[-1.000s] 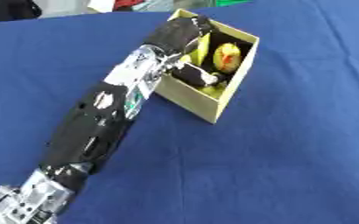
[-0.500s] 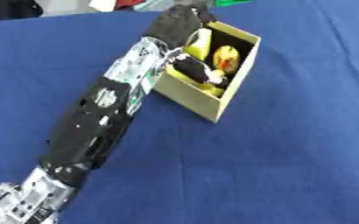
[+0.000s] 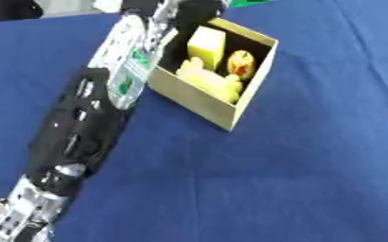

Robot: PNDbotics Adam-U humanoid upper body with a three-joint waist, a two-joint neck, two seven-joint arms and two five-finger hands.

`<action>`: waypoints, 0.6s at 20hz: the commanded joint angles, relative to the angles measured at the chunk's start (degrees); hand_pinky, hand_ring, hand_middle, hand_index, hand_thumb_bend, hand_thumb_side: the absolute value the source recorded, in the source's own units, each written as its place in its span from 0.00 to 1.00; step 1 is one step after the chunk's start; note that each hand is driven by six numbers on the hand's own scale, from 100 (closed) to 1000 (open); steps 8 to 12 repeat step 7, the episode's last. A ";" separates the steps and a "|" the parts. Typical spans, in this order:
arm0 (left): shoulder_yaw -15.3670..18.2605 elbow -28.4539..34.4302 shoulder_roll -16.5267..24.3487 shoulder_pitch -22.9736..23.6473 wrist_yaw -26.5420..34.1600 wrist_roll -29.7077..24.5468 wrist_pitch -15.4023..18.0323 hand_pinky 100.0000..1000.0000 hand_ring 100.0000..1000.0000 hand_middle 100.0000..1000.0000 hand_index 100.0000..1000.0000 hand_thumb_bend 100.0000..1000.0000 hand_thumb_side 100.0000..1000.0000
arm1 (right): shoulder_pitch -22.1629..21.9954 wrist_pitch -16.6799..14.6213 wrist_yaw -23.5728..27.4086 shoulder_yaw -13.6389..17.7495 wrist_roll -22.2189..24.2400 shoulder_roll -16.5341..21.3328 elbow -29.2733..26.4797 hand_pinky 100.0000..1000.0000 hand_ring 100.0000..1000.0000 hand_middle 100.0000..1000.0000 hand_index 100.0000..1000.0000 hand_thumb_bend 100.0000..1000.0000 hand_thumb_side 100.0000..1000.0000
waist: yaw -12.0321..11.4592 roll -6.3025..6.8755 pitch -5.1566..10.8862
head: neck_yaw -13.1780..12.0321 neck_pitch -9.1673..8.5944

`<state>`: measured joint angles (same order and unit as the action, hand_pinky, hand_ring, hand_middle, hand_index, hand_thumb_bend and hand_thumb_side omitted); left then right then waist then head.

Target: Pick up objects on the table and place them in the box.

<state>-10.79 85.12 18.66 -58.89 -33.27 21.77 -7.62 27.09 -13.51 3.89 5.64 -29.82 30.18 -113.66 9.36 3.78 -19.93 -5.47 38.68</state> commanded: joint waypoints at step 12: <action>5.46 17.31 12.82 8.55 23.11 11.87 -0.32 0.74 0.72 0.71 0.85 0.35 1.00 | -1.26 -0.11 -1.10 1.21 -1.20 2.77 -0.93 0.82 0.68 0.63 0.74 0.00 0.81 | -2.69 -1.41 2.72 | 2.55 0.49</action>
